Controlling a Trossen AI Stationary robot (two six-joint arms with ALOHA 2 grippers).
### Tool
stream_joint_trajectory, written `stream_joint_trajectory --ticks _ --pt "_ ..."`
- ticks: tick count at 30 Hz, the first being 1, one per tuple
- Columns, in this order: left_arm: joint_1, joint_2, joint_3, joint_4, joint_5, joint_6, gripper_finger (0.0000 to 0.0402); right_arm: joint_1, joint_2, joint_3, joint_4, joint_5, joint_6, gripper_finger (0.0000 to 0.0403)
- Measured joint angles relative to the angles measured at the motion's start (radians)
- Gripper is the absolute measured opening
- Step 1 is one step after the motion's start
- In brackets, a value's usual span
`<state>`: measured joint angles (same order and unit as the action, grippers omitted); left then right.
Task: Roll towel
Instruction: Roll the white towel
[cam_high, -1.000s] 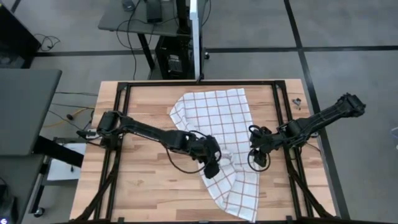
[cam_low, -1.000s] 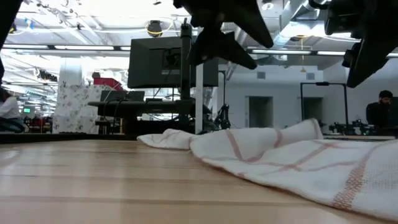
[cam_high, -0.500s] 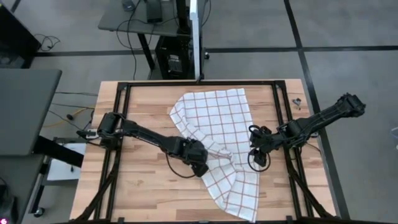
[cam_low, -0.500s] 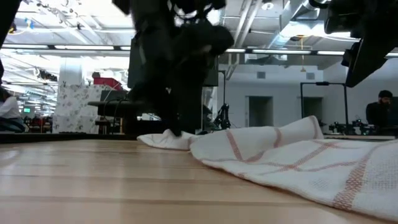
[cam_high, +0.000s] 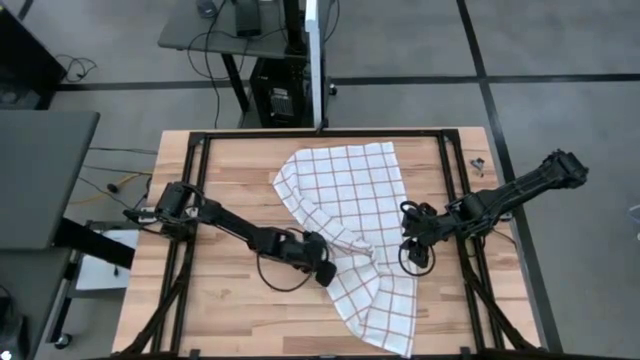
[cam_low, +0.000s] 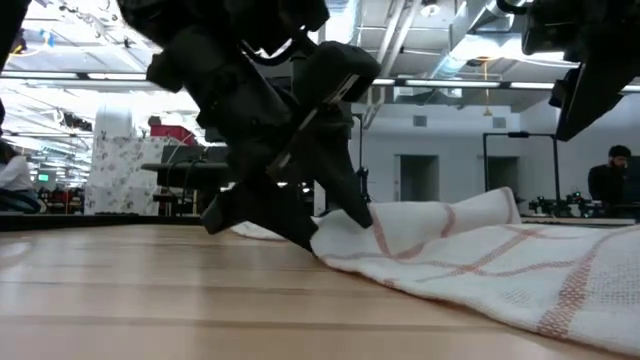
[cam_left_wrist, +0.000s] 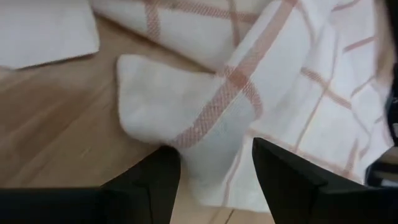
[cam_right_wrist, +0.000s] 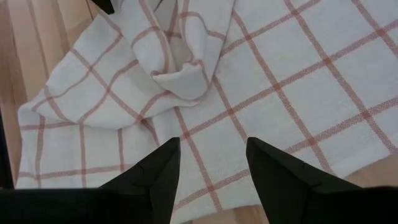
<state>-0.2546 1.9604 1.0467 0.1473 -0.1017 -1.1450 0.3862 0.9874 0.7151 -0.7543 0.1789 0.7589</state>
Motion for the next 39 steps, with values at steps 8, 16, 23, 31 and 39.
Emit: stream_joint_trajectory --ticks 8,16,23,31,39 --pt "0.016 0.002 -0.006 0.029 -0.012 0.047 0.0036 -0.001 0.000 0.000 0.057 0.006 -0.011 0.0180" --pt "-0.124 -0.166 0.075 -0.092 -0.066 0.010 0.0001 -0.001 0.068 0.000 0.288 0.006 -0.140 0.0180" --pt "-0.303 -0.310 0.255 -0.432 -0.350 -0.053 0.0000 -0.033 0.255 0.000 0.452 0.006 -0.221 0.0180" --pt "-0.433 -0.318 0.497 -0.873 -0.420 -0.259 0.0000 -0.056 0.493 0.000 0.532 -0.055 -0.151 0.0180" --pt "-0.394 -0.320 0.674 -1.063 -0.428 -0.162 0.0000 0.051 0.570 0.007 0.596 -0.155 0.024 0.0180"
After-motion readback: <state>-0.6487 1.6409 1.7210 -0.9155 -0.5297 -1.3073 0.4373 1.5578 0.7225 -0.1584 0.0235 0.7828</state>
